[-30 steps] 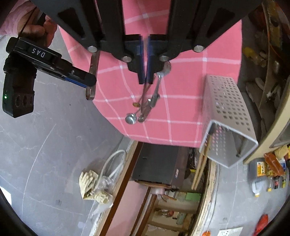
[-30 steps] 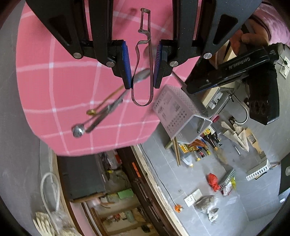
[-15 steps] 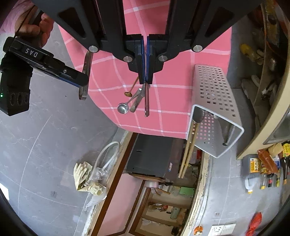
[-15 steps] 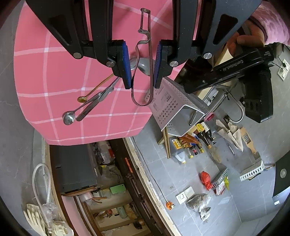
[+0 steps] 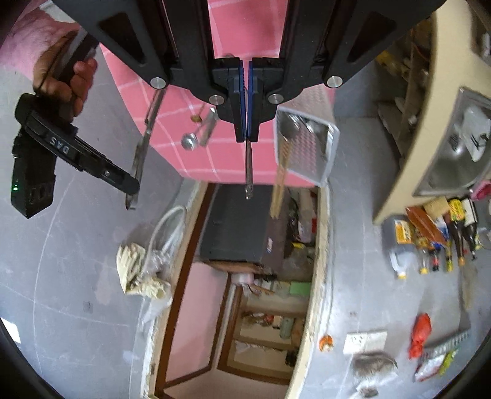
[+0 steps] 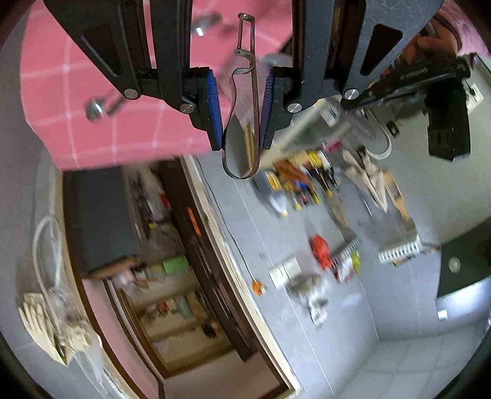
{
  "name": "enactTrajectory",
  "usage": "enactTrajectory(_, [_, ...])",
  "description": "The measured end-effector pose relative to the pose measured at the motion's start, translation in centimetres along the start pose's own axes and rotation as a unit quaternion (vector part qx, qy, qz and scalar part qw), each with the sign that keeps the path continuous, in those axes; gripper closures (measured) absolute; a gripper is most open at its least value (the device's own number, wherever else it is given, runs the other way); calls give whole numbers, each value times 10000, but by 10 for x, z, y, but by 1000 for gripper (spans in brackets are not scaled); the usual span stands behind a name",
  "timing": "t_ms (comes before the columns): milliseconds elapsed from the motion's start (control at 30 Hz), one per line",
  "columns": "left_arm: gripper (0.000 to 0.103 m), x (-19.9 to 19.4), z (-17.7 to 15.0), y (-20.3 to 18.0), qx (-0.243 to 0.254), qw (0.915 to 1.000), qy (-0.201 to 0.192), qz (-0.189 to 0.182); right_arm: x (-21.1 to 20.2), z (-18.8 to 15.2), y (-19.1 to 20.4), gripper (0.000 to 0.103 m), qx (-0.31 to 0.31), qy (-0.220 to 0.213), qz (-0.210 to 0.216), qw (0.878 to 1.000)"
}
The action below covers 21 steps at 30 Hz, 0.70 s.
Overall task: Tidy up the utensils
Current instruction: 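Carry the spoon with left and the tongs with right over the white holder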
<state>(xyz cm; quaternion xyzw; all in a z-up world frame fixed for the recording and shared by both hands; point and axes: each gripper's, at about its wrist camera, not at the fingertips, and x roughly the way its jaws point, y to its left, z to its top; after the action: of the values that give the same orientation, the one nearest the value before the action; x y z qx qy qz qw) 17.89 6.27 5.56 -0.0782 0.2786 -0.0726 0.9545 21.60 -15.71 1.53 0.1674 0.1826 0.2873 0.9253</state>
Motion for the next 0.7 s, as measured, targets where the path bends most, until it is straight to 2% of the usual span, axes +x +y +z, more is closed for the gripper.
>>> enactTrajectory(233, [101,-5,38,20,183,9985,-325,411,45,34,33,81,-240,-526,453,9973])
enactTrajectory(333, [101,3,45,30,352,9968,-300,648,72,39,45,81,-298,-587,599,9960])
enactTrajectory(500, [101,23,43,41,517,9954,-58,808,116,32,56,81,-379,-423,663,9962])
enactTrajectory(700, [101,43,28,40,779,9925,145,930,159,9,51,81,-383,47,673,9970])
